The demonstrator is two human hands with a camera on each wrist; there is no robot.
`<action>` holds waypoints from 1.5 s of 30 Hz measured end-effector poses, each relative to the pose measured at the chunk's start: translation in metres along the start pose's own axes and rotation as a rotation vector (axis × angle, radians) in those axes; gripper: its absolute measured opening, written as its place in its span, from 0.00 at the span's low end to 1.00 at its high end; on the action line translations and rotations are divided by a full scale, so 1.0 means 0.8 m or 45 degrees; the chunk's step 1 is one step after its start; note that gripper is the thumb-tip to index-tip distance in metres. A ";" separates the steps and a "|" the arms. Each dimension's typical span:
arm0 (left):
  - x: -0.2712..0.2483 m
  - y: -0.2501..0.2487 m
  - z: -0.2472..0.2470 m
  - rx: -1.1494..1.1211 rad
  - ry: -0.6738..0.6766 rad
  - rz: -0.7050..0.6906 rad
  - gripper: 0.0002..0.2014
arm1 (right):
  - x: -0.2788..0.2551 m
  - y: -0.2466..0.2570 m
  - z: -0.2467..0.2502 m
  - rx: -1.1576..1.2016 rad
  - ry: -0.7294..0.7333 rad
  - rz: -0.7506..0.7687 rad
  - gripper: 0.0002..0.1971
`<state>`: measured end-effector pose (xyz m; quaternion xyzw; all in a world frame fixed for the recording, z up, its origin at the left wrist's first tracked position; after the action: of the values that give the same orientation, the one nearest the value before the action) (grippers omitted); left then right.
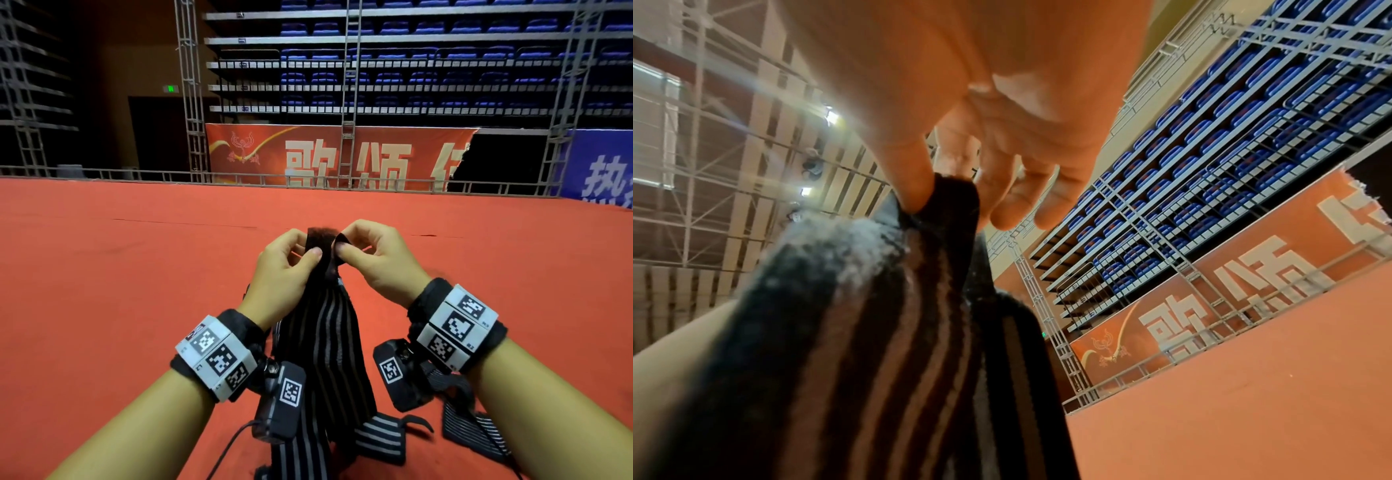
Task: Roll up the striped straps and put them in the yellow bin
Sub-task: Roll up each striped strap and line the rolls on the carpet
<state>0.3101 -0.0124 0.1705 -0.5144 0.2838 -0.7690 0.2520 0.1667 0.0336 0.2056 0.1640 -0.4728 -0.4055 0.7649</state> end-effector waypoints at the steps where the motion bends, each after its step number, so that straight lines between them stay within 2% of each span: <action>1: 0.000 0.000 0.001 0.005 -0.007 -0.005 0.04 | 0.000 0.000 -0.001 0.012 0.005 0.000 0.04; 5: 0.002 0.002 0.006 0.038 -0.039 -0.027 0.07 | -0.002 0.005 0.000 0.004 0.037 0.001 0.04; 9: 0.007 0.013 0.013 0.041 -0.067 0.015 0.10 | -0.001 0.018 0.006 0.102 0.064 0.046 0.10; 13: 0.007 0.022 0.018 0.053 -0.087 0.045 0.10 | 0.003 0.023 0.023 0.035 -0.036 0.062 0.08; 17: 0.008 0.023 0.015 -0.002 -0.075 0.062 0.13 | 0.008 0.014 0.021 0.020 -0.007 0.004 0.06; 23: 0.005 0.008 0.002 -0.082 -0.025 0.015 0.08 | 0.015 0.002 0.003 0.059 0.004 -0.069 0.07; 30: 0.008 -0.004 -0.003 -0.109 -0.034 -0.035 0.09 | 0.022 -0.005 -0.003 0.123 -0.040 -0.137 0.08; 40: 0.003 -0.012 -0.016 -0.378 0.008 0.018 0.04 | 0.025 -0.013 -0.003 0.133 -0.090 -0.200 0.05; 45: 0.002 -0.012 -0.015 -0.443 -0.007 0.047 0.09 | 0.024 -0.017 -0.004 0.127 -0.139 -0.201 0.07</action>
<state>0.2972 -0.0042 0.1747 -0.5471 0.4211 -0.7022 0.1740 0.1676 0.0096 0.2064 0.2164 -0.5192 -0.4489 0.6944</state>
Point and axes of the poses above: each hand's wrist, its own x-axis towards the middle knuckle, its own z-axis out of the back of the hand, y = z × x, the point moved 8 cm from there along x, towards the middle knuckle, and after that the axes turned 10 degrees about y, right-handed, at the moved point
